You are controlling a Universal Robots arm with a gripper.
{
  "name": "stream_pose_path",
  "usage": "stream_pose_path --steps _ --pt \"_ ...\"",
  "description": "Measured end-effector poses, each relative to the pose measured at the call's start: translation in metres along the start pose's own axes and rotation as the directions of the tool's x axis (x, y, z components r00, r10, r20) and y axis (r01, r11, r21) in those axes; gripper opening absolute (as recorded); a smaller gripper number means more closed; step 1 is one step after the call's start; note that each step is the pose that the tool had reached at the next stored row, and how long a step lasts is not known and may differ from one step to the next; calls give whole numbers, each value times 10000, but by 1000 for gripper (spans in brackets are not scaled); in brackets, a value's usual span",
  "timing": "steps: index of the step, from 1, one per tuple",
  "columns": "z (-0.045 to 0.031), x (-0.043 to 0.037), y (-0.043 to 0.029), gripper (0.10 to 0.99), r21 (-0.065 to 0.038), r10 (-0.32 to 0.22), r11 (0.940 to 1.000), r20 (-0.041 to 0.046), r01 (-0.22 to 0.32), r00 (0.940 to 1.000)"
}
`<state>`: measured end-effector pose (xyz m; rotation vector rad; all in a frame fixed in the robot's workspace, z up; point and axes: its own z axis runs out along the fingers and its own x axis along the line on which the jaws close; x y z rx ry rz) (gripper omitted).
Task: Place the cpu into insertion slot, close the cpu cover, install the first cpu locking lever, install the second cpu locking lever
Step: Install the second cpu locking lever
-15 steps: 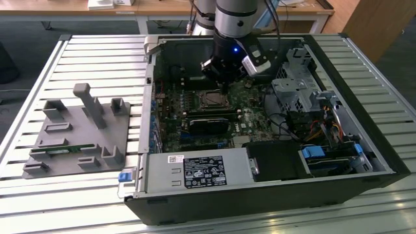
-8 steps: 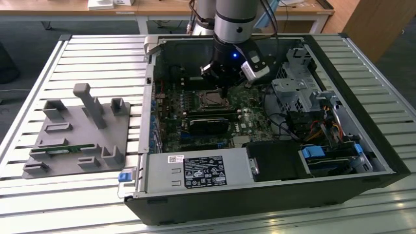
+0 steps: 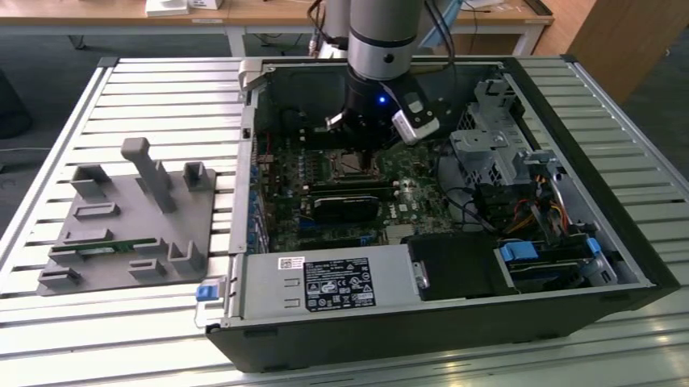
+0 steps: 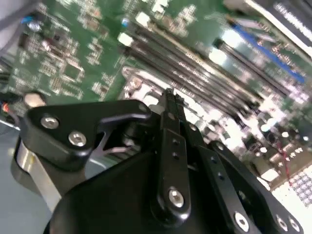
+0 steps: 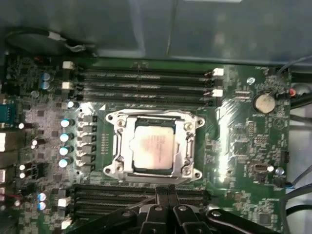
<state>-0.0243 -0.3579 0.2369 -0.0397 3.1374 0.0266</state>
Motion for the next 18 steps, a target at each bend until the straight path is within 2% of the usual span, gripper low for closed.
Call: stream_pose_path --steps 7,18 --pt "6 239 -19 106 -2 1 10000 3 -1 10000" --pt "156 279 -28 106 -9 0 10000 -12 0 10000"
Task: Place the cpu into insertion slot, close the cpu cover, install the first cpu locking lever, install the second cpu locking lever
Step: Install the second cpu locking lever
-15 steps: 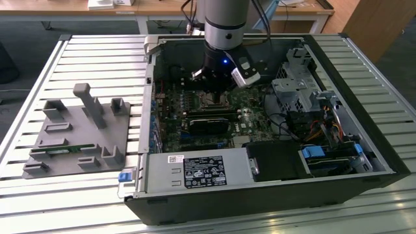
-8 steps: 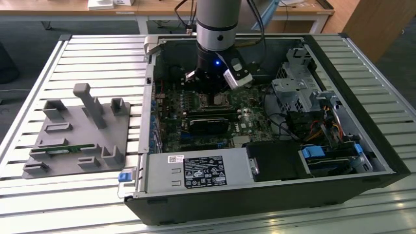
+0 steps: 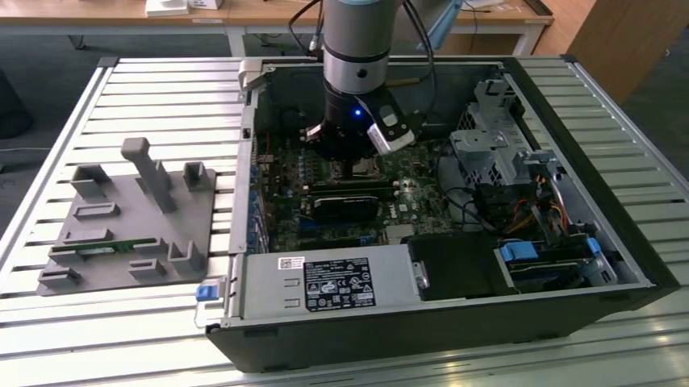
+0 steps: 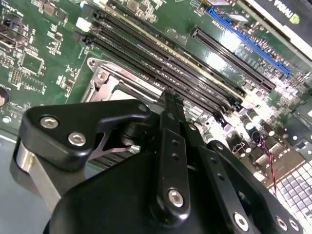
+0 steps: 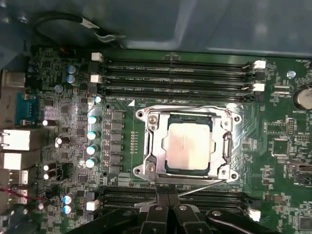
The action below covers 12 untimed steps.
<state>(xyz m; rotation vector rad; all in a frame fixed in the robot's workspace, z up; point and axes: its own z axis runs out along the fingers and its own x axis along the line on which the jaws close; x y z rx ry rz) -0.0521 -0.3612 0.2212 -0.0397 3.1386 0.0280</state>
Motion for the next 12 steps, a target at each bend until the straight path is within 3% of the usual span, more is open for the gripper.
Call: stream_pose_path --steps 2,8,12 --pt "1 10 -18 106 -66 2 10000 2 -2 10000" --pt "0 39 -71 106 -553 3 9985 14 -2 10000" --pt "-1 62 -97 106 -693 3 9976 19 -2 10000"
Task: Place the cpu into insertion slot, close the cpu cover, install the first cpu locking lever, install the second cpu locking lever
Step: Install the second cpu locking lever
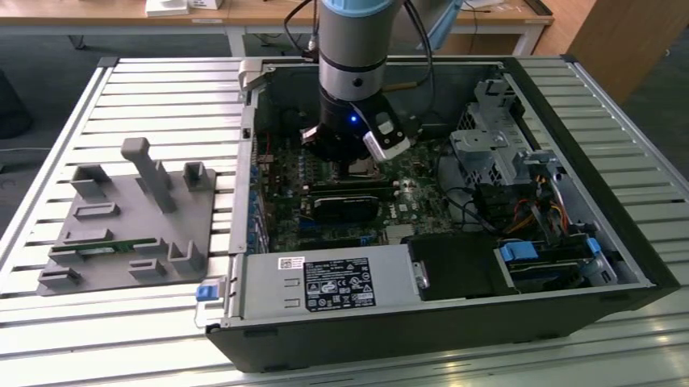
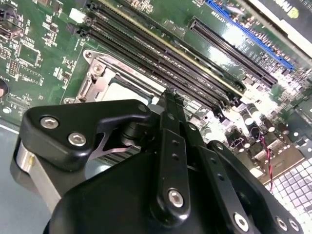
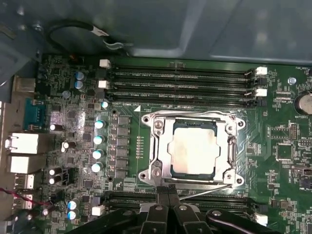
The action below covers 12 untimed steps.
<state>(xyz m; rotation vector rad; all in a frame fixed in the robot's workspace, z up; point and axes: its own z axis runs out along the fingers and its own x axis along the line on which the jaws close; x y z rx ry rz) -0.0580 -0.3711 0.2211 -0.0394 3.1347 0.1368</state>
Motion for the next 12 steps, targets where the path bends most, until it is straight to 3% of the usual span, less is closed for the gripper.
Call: stream_pose_path --steps 5,12 --pt "-4 8 -52 106 -60 1 10000 2 -1 10000" --pt "-9 29 -113 106 -332 1 9994 8 -1 10000"
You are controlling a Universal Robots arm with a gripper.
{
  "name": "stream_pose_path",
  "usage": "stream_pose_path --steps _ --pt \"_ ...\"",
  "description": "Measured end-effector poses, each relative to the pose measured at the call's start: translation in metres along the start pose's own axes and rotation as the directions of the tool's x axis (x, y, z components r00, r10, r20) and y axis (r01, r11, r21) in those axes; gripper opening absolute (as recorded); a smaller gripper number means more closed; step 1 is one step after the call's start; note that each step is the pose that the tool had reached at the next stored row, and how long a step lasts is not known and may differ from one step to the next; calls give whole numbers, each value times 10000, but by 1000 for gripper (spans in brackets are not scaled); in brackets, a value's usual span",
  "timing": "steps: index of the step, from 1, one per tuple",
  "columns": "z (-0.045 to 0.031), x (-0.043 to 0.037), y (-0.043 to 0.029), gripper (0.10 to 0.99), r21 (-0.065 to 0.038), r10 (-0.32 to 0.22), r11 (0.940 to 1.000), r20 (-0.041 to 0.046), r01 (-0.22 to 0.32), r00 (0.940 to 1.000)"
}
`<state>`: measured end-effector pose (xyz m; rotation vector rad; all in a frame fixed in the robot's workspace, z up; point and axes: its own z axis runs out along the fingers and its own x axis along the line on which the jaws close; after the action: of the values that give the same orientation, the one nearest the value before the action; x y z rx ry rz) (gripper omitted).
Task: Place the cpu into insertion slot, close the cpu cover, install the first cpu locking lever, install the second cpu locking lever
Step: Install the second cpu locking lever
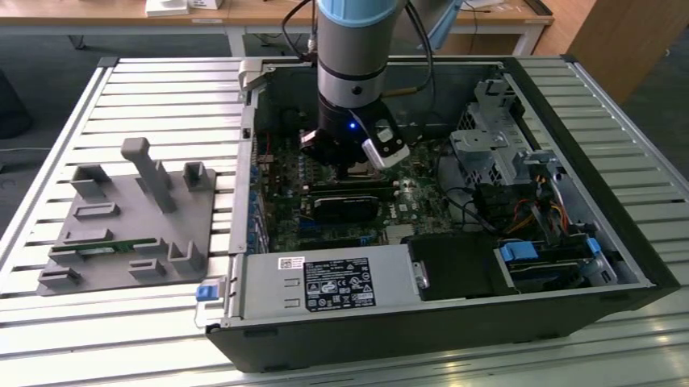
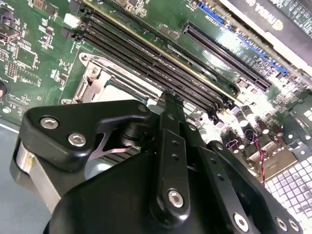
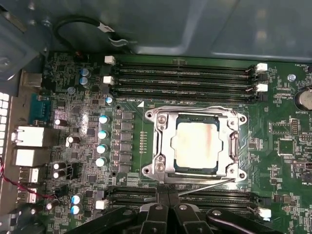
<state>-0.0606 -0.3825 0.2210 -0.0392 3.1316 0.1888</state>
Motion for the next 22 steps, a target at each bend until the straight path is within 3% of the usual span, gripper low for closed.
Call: stream_pose_path --steps 6,12,19,22 --pt "-7 11 -59 106 -174 1 9998 4 -1 10000" --pt "-3 47 -73 106 -295 1 9996 10 -1 10000" --pt "87 84 -86 106 -372 2 9993 10 -1 10000" --pt "94 98 -99 106 -518 0 9987 16 1 10000"
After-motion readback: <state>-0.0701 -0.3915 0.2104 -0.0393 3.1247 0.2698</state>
